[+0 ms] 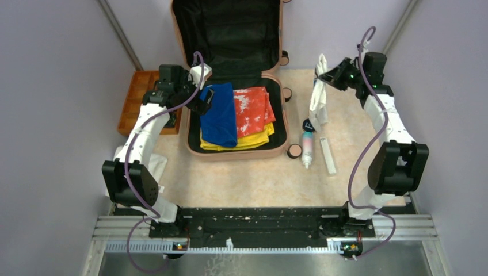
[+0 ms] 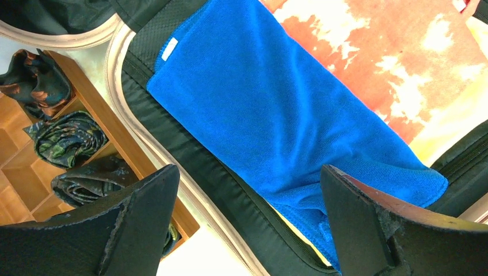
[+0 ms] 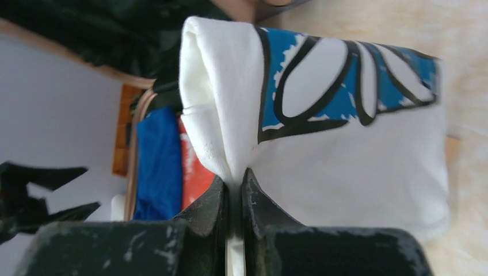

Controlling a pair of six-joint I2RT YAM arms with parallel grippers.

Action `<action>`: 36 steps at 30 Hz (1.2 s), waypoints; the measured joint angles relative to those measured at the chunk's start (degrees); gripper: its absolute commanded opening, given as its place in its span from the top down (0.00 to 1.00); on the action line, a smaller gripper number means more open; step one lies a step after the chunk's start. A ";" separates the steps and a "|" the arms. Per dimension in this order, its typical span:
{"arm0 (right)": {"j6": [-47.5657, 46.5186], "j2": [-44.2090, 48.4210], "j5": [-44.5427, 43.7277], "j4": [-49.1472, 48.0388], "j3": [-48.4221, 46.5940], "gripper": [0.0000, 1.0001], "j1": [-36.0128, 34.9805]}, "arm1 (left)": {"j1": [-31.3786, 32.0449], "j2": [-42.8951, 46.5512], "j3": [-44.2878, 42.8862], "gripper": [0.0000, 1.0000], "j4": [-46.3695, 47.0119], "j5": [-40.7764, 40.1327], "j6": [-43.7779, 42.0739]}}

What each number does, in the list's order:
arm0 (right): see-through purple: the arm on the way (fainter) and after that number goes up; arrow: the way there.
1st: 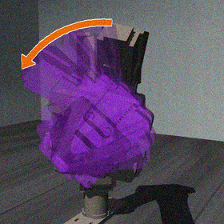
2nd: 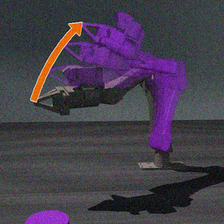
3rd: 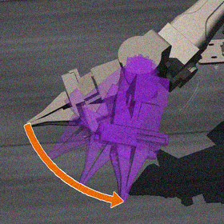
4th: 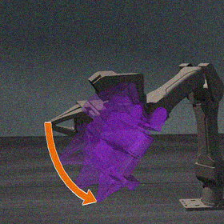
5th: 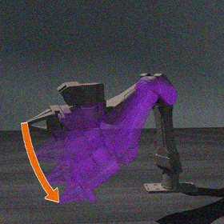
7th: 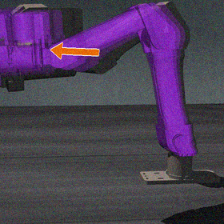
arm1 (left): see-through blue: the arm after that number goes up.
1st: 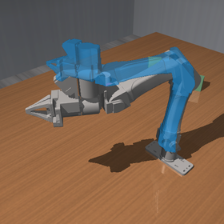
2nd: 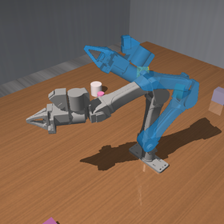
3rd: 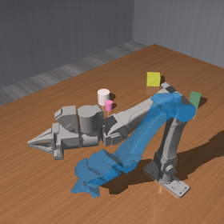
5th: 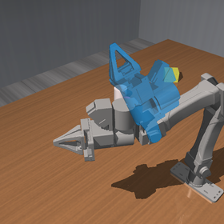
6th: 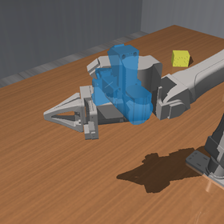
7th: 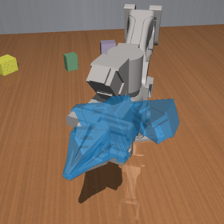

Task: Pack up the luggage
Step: Pick up the clothes at the center of the board, then place the clothes in the luggage.

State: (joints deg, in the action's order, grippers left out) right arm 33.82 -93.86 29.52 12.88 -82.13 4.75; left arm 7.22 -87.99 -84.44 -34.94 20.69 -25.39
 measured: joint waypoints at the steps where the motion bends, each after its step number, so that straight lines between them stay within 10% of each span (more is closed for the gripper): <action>1: 0.11 -0.02 0.92 0.11 -0.98 1.00 -1.14 | 0.00 0.00 0.00 0.01 0.00 -0.15 0.00; 18: -7.19 -31.91 3.93 17.70 -59.56 1.00 -26.88 | -0.50 -0.04 -2.80 0.01 -1.53 -4.17 1.68; 36: -7.10 -32.89 11.52 15.58 -54.69 1.00 -31.21 | -3.43 -0.02 -4.33 0.01 -1.57 -5.99 3.82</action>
State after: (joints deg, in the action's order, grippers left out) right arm 26.72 -126.76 41.04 28.47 -136.81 -26.46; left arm 3.79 -88.01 -88.77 -36.51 14.70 -21.56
